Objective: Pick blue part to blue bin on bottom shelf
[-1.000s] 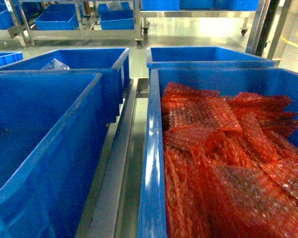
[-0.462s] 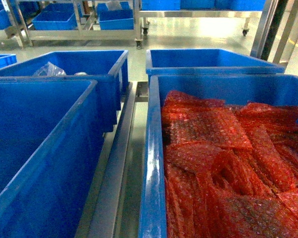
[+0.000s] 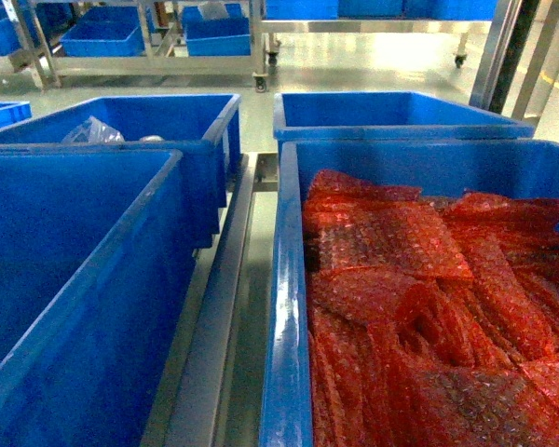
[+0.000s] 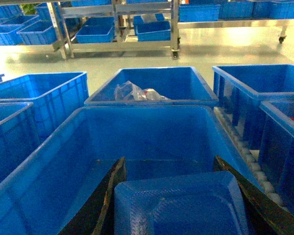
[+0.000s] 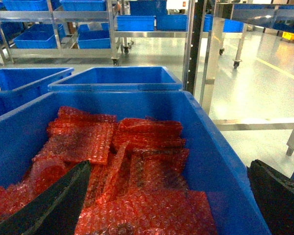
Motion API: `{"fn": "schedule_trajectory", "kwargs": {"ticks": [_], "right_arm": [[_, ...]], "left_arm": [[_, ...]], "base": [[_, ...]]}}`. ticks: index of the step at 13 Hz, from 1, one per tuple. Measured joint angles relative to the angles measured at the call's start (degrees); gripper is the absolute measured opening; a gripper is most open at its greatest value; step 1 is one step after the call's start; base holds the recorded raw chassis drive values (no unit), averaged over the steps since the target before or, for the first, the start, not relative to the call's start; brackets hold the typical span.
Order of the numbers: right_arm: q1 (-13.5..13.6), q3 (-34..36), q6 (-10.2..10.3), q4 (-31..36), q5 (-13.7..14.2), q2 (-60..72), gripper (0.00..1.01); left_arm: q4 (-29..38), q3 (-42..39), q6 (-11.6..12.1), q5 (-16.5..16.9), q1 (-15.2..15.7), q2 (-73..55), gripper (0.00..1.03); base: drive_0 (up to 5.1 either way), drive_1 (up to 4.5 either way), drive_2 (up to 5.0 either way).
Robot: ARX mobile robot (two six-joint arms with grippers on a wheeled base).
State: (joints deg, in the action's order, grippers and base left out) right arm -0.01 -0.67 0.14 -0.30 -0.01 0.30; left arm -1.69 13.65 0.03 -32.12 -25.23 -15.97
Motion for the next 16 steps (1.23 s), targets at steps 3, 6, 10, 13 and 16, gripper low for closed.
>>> {"fn": "schedule_trajectory", "kwargs": {"ticks": [3, 6, 10, 13, 16], "right_arm": [[0.0, 0.0, 0.0, 0.0, 0.0, 0.0, 0.98], [0.0, 0.0, 0.0, 0.0, 0.0, 0.0, 0.98], [0.0, 0.0, 0.0, 0.0, 0.0, 0.0, 0.98], [0.0, 0.0, 0.0, 0.0, 0.0, 0.0, 0.98], [0.0, 0.0, 0.0, 0.0, 0.0, 0.0, 0.98]], "left_arm": [[0.0, 0.0, 0.0, 0.0, 0.0, 0.0, 0.44], [0.0, 0.0, 0.0, 0.0, 0.0, 0.0, 0.44], [0.0, 0.0, 0.0, 0.0, 0.0, 0.0, 0.44], [0.0, 0.0, 0.0, 0.0, 0.0, 0.0, 0.44], [0.0, 0.0, 0.0, 0.0, 0.0, 0.0, 0.44]], "base": [[0.0, 0.0, 0.0], [0.0, 0.0, 0.0], [0.0, 0.0, 0.0], [0.0, 0.0, 0.0], [0.0, 0.0, 0.0]]}}
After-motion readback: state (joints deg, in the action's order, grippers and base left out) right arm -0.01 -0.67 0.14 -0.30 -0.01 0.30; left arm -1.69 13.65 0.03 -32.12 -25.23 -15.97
